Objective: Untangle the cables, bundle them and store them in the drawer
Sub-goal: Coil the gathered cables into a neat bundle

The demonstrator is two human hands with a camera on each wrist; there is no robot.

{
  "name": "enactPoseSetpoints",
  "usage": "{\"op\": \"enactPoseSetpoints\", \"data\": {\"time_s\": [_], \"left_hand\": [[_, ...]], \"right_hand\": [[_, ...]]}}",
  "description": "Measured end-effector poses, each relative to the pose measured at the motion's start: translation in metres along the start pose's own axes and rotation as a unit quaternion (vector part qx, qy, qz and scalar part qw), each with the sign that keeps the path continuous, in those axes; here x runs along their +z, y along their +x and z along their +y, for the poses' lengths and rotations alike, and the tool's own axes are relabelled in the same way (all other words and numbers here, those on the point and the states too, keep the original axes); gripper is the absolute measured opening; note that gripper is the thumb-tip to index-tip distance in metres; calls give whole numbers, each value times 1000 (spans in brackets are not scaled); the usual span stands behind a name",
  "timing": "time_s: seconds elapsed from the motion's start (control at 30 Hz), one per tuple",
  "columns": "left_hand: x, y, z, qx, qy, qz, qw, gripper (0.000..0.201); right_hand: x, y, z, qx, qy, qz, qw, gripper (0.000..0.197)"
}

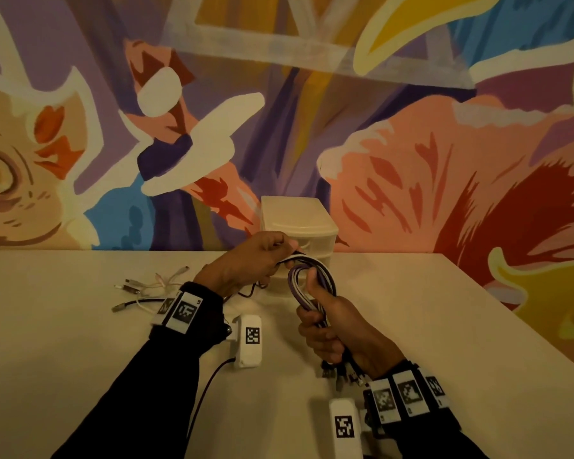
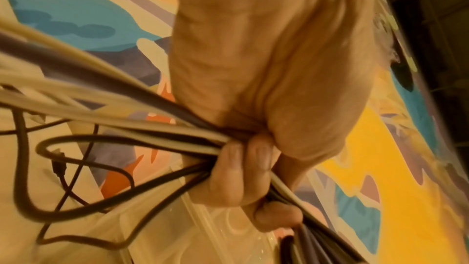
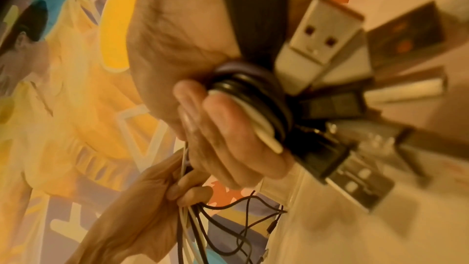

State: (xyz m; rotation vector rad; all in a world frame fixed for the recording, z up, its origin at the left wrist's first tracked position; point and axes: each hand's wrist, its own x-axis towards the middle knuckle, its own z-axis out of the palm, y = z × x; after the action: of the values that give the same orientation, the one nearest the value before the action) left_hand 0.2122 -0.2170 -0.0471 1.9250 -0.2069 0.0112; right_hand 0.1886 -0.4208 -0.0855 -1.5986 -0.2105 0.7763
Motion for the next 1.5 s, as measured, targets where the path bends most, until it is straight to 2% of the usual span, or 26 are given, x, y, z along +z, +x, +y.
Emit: {"op": "enactPoseSetpoints", "data": {"time_s": [0.13,0.27,0.4,0.5,0.6,0.67,0.73,0.9,1.07,1.17,1.27,1.4,1.5], "left_hand": [[11,6,3,17,49,47,998,32],[22,10,3,77,129,109,983,25],[44,6,12,123,168,166,964,22],[61,4,17,171,173,193,950,26],[75,5,17,128,182,195,955,33],[80,5,19,91,210,191,955,44],[80,4,19,78,242,179,951,52],[69,5,20,72,156,180,969,45],[71,0,31,62,149,135,978,48],[67,1,30,61,133,106,984,56],[63,4,23,72,123,103,984,56],[72,6,12,99,138,107,980,52],[84,7,5,103,140,83,981,50]], "right_hand": [[3,3,0,-29,20,78,996,76],[0,3,-1,-46,37,129,990,79],[-2,0,-5,-60,107,168,978,88],[-3,-2,-7,-91,128,209,965,86],[-3,-3,-6,-120,100,264,952,84],[-3,-2,-5,-132,68,296,944,85],[-3,0,-3,-135,56,300,943,85],[-1,3,-1,-129,7,280,951,89],[1,4,0,-125,-21,265,956,95],[5,5,0,-121,-31,256,959,91],[8,6,-2,-112,-49,250,961,90],[6,8,1,-128,-67,291,946,93],[2,10,3,-152,-67,336,927,89]]}}
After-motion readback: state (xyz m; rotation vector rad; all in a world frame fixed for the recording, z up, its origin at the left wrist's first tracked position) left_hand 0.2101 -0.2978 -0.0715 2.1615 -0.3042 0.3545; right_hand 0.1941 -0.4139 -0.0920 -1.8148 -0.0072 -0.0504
